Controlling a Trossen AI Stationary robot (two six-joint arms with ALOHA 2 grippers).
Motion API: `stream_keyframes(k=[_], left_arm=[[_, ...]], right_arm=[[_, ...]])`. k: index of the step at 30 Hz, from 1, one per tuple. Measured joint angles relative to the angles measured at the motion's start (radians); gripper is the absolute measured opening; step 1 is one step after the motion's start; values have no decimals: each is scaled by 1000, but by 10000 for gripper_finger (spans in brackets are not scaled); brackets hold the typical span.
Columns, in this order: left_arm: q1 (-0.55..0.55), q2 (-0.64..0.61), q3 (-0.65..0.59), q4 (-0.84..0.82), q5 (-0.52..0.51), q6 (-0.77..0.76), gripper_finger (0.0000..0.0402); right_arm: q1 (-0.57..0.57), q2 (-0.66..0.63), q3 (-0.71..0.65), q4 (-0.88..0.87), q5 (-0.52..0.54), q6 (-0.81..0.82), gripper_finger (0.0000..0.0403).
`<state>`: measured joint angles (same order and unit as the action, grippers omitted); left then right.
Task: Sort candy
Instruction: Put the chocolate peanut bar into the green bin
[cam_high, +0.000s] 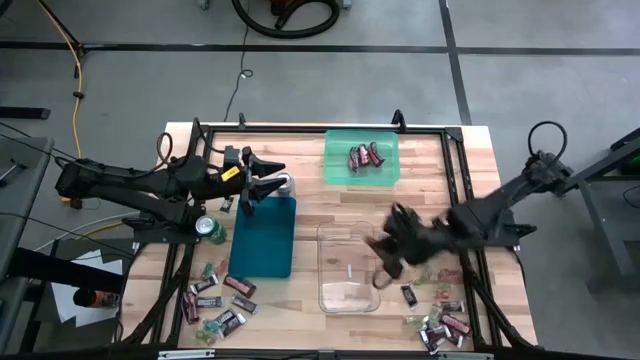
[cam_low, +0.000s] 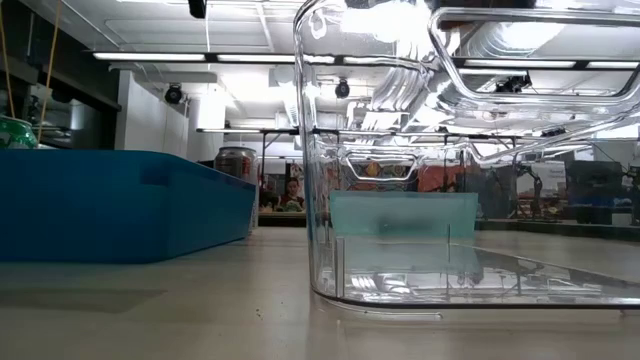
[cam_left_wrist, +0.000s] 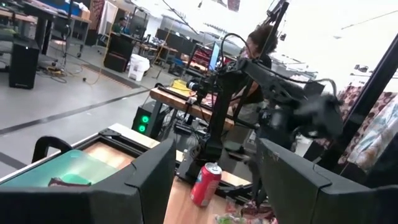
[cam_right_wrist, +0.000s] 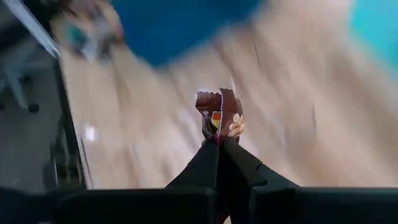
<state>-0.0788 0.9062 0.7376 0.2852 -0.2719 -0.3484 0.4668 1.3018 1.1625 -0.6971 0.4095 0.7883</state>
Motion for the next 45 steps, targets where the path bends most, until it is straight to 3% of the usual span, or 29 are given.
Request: stream_keyframes(k=[3,6,9,13,17,27,32,35,41,45], left_arm=[[0,0,0,3,0,-38,209],[0,0,0,5,0,-51,209],[0,0,0,5,0,-51,209],[0,0,0,4,-8,-51,209],[0,0,0,4,-11,-51,209],[0,0,0,4,-11,-49,209],[0,0,0,4,-11,-42,209],[0,0,0,4,-11,-43,209],[0,0,0,4,-12,-43,209],[0,0,0,4,-12,-42,209]], right_arm=[[-133,0,0,252,-38,-298,3],[-252,0,0,472,-128,-492,2],[-344,0,0,607,-194,-563,2],[-417,0,0,653,-282,-572,2],[-426,0,0,638,-325,-572,2],[-457,1,-1,579,-288,-500,2],[-630,2,16,551,-262,-425,2],[-760,35,96,440,-272,-396,2],[-939,250,319,55,-253,-427,0],[-1006,389,349,-2,-294,-395,0]])
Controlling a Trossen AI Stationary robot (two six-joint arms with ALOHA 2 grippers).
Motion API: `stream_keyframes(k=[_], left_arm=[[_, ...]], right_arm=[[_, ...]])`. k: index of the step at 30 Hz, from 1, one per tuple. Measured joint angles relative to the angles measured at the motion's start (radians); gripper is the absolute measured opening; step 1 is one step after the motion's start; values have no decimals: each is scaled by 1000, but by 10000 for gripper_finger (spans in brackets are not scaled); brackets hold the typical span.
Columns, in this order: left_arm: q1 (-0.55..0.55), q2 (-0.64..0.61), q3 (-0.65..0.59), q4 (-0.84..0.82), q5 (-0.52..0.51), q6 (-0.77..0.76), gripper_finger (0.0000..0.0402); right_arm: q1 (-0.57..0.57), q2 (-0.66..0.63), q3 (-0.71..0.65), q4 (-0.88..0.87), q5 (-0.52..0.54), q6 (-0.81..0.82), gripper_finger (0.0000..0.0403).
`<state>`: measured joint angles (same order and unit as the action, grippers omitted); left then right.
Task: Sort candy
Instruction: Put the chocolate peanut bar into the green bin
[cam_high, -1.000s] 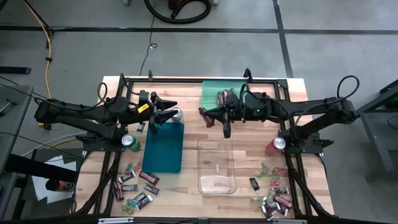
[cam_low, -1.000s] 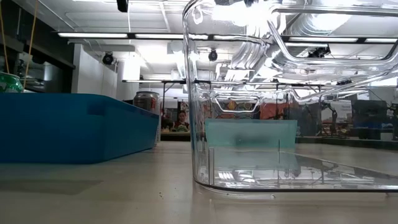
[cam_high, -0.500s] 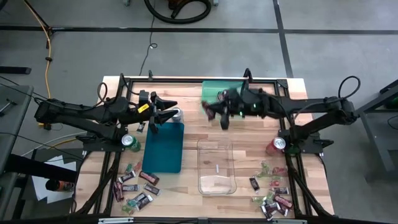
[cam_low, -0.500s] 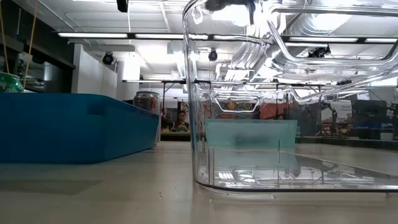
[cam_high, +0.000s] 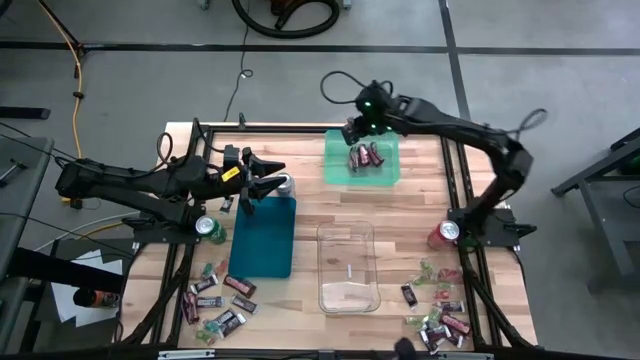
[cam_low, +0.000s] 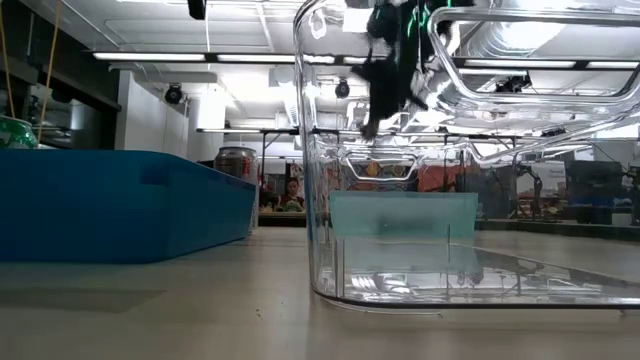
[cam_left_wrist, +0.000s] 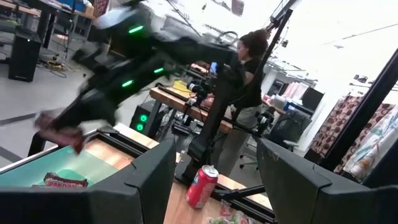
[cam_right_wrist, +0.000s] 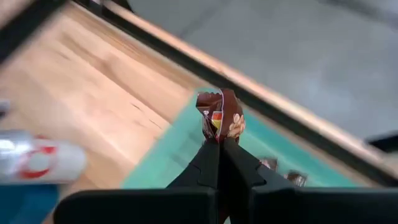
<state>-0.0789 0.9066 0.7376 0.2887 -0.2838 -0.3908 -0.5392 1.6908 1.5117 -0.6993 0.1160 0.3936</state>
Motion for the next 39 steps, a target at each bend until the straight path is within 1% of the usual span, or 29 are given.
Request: stream_keyframes(k=[3,7,12,17,22,24,26,28,35,37,39], left_arm=[[0,0,0,0,-5,0,209],[0,0,0,0,-18,0,209],[0,0,0,0,-20,0,209],[0,0,0,0,-20,0,209],[0,0,0,0,-20,0,209],[0,0,0,0,-20,0,209],[0,0,0,0,-20,0,209],[0,0,0,0,-20,0,209],[0,0,0,0,-19,0,209],[0,0,0,0,-15,0,209],[0,0,0,0,-14,0,209]], right_arm=[[-14,85,-8,49,-64,36,0],[-6,194,-9,71,-71,111,0],[7,281,-9,75,-67,195,0],[12,333,-9,81,-70,279,0],[10,342,-9,84,-71,288,1],[10,342,-9,82,-69,288,7],[9,342,-9,83,-98,291,24],[9,342,-9,88,-127,289,51],[16,342,-9,101,-128,259,180],[16,333,-1,81,-128,232,212],[11,306,20,72,-125,201,234]])
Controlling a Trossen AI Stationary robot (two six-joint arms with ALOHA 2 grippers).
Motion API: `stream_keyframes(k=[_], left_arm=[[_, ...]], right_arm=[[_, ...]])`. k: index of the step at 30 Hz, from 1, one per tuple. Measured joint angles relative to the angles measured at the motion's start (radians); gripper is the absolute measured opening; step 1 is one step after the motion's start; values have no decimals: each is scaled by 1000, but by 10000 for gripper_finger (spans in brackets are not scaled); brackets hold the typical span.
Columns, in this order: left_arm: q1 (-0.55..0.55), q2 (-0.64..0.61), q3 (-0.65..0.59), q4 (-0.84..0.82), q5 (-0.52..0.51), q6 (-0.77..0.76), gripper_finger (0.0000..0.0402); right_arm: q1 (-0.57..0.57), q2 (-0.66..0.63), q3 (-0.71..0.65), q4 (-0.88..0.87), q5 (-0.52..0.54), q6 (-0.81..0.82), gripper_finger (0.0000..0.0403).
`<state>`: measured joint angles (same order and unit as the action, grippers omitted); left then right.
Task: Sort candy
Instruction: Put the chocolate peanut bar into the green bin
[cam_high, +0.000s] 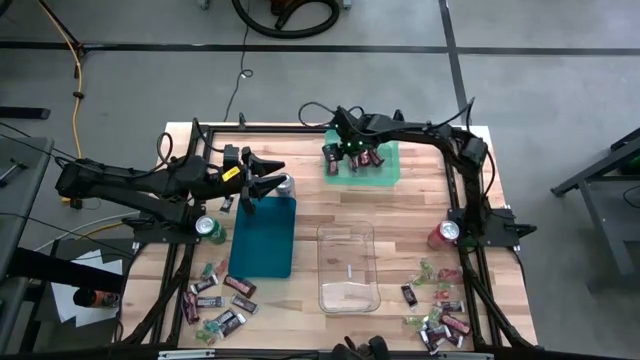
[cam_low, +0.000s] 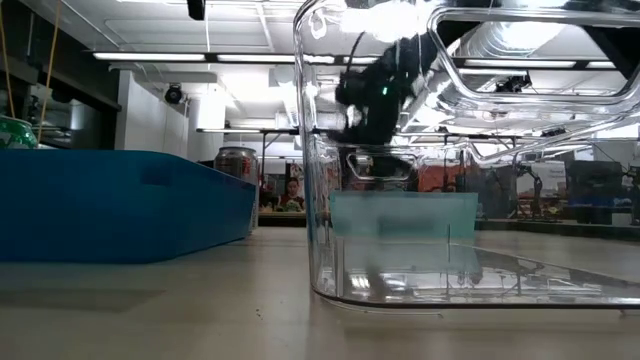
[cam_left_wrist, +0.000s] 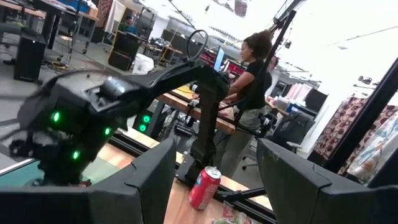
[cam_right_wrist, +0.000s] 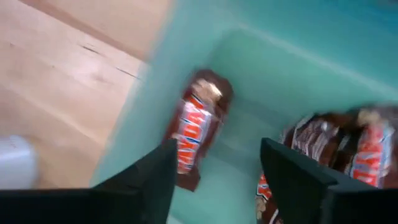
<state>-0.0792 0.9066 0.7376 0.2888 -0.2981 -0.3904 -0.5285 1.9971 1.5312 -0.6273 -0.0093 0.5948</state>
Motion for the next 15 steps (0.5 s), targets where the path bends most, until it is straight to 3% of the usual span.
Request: stream_keyframes(k=[9,15], left_arm=[[0,0,0,1,0,0,209],[0,0,0,1,0,0,209]], right_arm=[[20,-296,37,-72,35,-213,254],[139,-550,-79,-54,94,-256,254]])
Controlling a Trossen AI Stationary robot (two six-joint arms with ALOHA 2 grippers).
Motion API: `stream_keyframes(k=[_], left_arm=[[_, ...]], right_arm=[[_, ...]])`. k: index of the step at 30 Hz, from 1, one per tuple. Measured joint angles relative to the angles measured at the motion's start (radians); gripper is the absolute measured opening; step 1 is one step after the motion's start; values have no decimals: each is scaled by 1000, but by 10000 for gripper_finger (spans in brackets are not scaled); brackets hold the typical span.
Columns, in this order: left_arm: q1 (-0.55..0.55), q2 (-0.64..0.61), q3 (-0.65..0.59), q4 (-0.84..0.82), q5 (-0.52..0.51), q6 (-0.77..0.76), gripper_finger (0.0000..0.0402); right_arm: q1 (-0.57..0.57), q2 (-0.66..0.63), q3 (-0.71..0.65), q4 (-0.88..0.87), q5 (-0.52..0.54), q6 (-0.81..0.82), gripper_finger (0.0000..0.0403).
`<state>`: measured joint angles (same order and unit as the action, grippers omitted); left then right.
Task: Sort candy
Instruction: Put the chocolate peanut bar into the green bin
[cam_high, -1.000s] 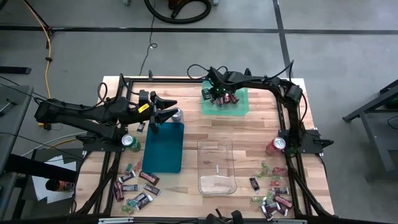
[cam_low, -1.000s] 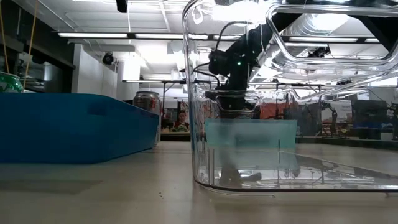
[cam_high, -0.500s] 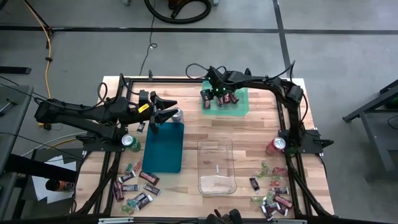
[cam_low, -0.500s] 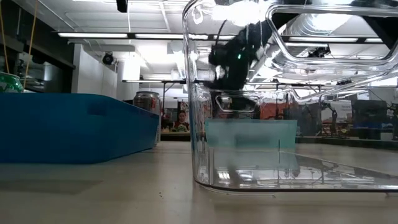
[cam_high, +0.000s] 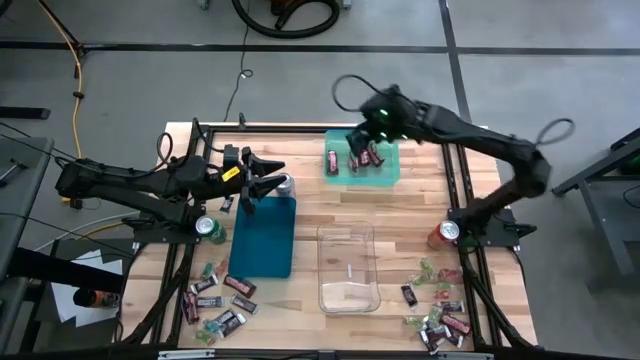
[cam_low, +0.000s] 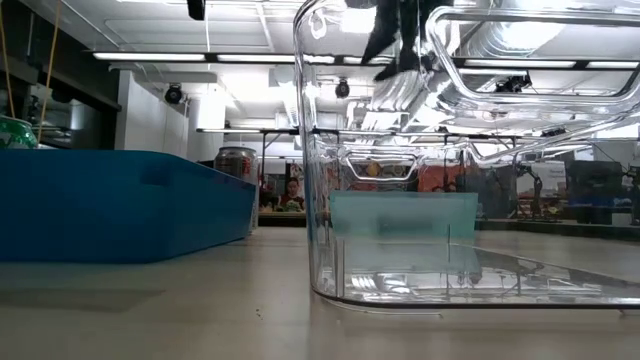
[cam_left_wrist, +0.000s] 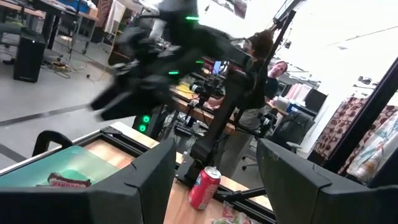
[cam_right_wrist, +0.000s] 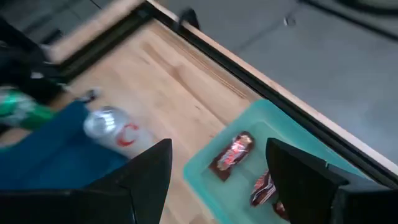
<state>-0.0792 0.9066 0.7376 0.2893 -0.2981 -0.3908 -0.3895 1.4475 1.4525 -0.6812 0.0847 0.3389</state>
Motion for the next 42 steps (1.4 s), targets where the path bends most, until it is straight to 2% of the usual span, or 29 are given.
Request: stream_keyframes(k=[5,9,12,14,22,25,29,33,35,38,42], left_arm=[[0,0,0,0,41,0,209],[0,0,0,0,50,1,209],[0,0,0,0,50,12,209],[0,0,0,-1,50,27,209],[0,0,14,-27,53,12,209],[-17,14,124,-240,77,14,209],[-102,74,349,-719,137,22,209],[-248,155,525,-1141,205,-63,209],[-347,198,559,-1318,250,-128,209],[-504,262,552,-1475,306,-185,209],[-693,364,488,-1551,380,-128,209]], right_arm=[[152,-231,-258,170,36,105,254],[301,-384,-499,556,43,213,254],[379,-420,-620,855,74,211,254],[404,-421,-650,950,96,192,254],[425,-383,-602,939,103,127,254],[425,-381,-581,923,103,102,254],[425,-381,-559,904,102,64,254],[423,-381,-557,885,101,46,254],[422,-381,-557,856,101,45,254],[422,-381,-557,824,101,45,254],[422,-381,-557,804,101,45,254]])
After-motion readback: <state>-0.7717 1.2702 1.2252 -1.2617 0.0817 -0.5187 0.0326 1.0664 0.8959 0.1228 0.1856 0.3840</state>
